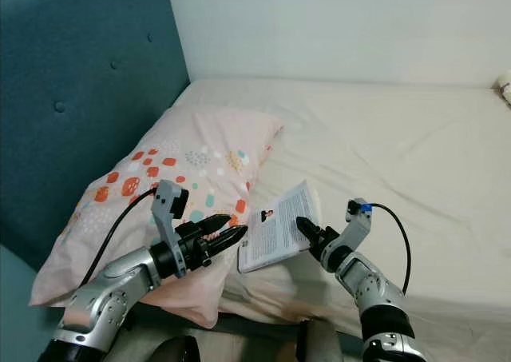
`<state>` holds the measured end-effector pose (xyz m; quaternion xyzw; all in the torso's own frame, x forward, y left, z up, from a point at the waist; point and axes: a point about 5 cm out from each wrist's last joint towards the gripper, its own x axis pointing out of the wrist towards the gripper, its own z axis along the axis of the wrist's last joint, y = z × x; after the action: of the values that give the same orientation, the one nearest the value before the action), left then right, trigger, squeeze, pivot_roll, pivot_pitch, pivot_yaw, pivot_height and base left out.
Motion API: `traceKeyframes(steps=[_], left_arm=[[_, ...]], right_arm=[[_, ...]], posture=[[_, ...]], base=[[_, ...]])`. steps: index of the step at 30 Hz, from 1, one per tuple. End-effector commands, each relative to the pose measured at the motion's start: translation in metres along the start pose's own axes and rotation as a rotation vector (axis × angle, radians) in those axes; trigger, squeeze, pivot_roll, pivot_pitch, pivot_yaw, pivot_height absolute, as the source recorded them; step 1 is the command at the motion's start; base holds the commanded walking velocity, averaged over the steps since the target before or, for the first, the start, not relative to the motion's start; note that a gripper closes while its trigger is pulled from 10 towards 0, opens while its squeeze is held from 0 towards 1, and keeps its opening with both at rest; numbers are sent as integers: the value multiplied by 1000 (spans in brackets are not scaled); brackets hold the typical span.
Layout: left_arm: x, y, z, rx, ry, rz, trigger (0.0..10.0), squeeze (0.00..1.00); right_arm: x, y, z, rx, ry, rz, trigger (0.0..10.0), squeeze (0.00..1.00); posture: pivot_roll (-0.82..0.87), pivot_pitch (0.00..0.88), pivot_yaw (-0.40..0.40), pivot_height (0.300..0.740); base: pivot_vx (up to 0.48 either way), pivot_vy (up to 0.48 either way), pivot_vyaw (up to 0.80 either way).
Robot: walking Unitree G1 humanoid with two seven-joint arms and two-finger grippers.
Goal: Clean up the room
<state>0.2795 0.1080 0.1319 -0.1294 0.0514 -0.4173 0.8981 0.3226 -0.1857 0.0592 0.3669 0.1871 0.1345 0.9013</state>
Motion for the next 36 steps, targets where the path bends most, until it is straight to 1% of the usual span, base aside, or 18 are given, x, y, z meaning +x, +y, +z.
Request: traceKeyframes(steps=[1, 9, 12, 14, 17, 18, 21, 24, 26, 28, 29, 33, 36], left_arm=[[1, -2, -3, -7, 5, -13, 10000, 0], [6, -7, -3, -18, 9, -55, 10000, 0], [8, -8, -2, -17, 7, -70, 10000, 0], [8, -8, -2, -17, 7, -70, 10000, 0], [10, -7, -1, -16, 6, -77, 10000, 0], [13, -7, 0, -16, 5, -90, 10000, 0], [14, -7, 0, -15, 5, -95, 10000, 0], [15, -7, 0, -18, 5, -100, 10000, 0], [15, -7, 0, -19, 6, -101, 10000, 0], [15, -8, -2, -24, 9, -106, 10000, 0], [15, -8, -2, -24, 9, -106, 10000, 0], [15, -8, -4, -33, 7, -100, 10000, 0], [16, -1, -3, -25, -11, -46, 10000, 0]], right_arm=[[1, 1, 3, -9, -10, -2, 10000, 0], [-6, -4, 8, 5, -45, -16, 10000, 0], [-13, -7, 4, 7, -54, -14, 10000, 0], [-13, -7, 4, 7, -54, -14, 10000, 0], [-18, -9, 3, 13, -63, -18, 10000, 0], [-25, -11, 1, 20, -74, -24, 10000, 0], [-28, -12, 1, 22, -78, -25, 10000, 0], [-36, -15, 2, 20, -82, -28, 10000, 0], [-37, -15, 2, 20, -83, -28, 10000, 0], [-45, -17, 1, 27, -91, -33, 10000, 0], [-45, -17, 1, 27, -91, -33, 10000, 0], [-55, -20, -2, 28, -97, -48, 10000, 0], [-57, -14, -2, 2, -110, -24, 10000, 0]], posture=[[14, 60, 6, 585], [6, 30, 11, 585], [-1, 13, 17, 585], [-1, 13, 17, 585], [-9, 2, 23, 585], [-16, 0, 27, 585], [-16, 0, 27, 585], [-25, 0, 30, 585], [-25, 0, 30, 585], [-29, 0, 24, 585], [-29, 0, 24, 585], [-35, 0, 28, 585], [-39, 0, 34, 585]], base=[[0, 0, 0], [0, 0, 0], [0, 0, 0], [0, 0, 0], [0, 0, 0], [0, 0, 0], [0, 0, 0], [0, 0, 0], [0, 0, 0], [0, 0, 0], [0, 0, 0], [0, 0, 0], [0, 0, 0]])
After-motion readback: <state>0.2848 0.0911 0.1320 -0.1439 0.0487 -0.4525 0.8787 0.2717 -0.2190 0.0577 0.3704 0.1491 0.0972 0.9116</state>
